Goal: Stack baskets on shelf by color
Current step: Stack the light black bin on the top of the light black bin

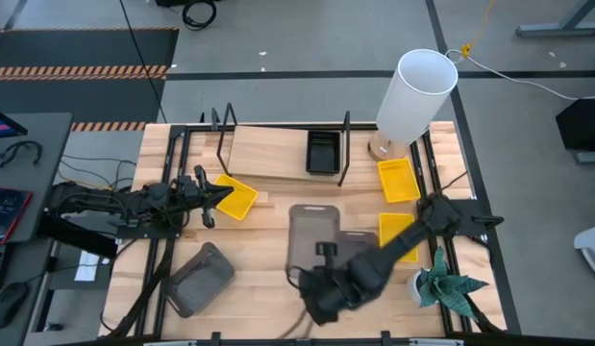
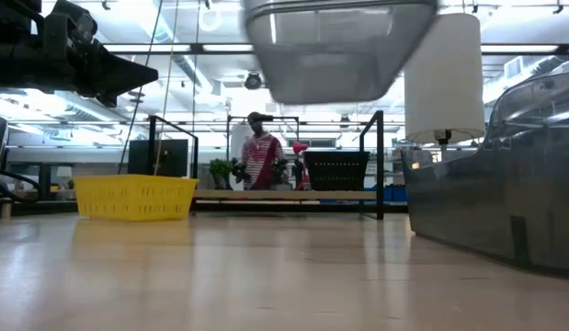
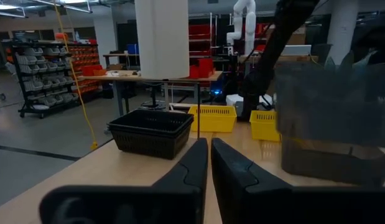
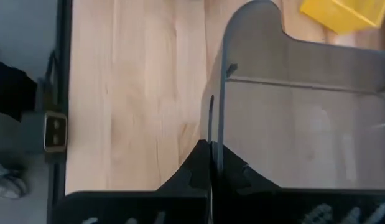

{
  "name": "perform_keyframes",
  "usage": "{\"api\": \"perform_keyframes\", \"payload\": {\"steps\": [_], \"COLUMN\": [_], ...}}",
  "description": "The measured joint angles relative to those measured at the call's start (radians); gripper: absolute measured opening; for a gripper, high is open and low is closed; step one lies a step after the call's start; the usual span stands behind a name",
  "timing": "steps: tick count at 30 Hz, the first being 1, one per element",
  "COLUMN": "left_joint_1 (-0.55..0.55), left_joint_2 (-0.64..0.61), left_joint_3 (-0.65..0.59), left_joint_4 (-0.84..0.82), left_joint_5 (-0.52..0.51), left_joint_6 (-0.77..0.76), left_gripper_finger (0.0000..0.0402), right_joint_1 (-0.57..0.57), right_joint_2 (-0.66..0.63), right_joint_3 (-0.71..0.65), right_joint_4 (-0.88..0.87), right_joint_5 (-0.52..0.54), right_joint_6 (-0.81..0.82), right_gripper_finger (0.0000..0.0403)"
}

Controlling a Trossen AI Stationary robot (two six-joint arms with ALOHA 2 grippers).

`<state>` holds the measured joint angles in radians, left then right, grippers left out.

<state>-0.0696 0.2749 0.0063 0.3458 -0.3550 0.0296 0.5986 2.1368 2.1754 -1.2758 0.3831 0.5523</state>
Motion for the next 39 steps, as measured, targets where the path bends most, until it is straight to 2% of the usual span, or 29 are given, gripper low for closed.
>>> {"api": "perform_keyframes", "payload": {"steps": [7, 14, 27, 39], "left_joint_1": [0.000, 0.000, 0.000, 0.000], "left_joint_2": [0.000, 0.000, 0.000, 0.000], "left_joint_3": [0.000, 0.000, 0.000, 0.000], "left_joint_4": [0.000, 0.000, 0.000, 0.000], "left_joint_5": [0.000, 0.000, 0.000, 0.000], "left_joint_6": [0.000, 0.000, 0.000, 0.000], "left_gripper_finger": [0.0036, 0.0026, 0.0035, 0.0029], "right_joint_1": [0.136, 0.238, 0.291, 0.275], "right_joint_2": [0.003, 0.004, 0.004, 0.005], "right_joint_3": [-0.015, -0.079, -0.239, -0.261], "right_joint_4": [-0.149, -0.172, -0.160, -0.101], "right_joint_5": [0.102, 0.118, 0.091, 0.068], "right_joint_6": [0.195, 0.373, 0.425, 0.444], "right_gripper_finger": [0.0000, 0.0000, 0.0005, 0.0032]}}
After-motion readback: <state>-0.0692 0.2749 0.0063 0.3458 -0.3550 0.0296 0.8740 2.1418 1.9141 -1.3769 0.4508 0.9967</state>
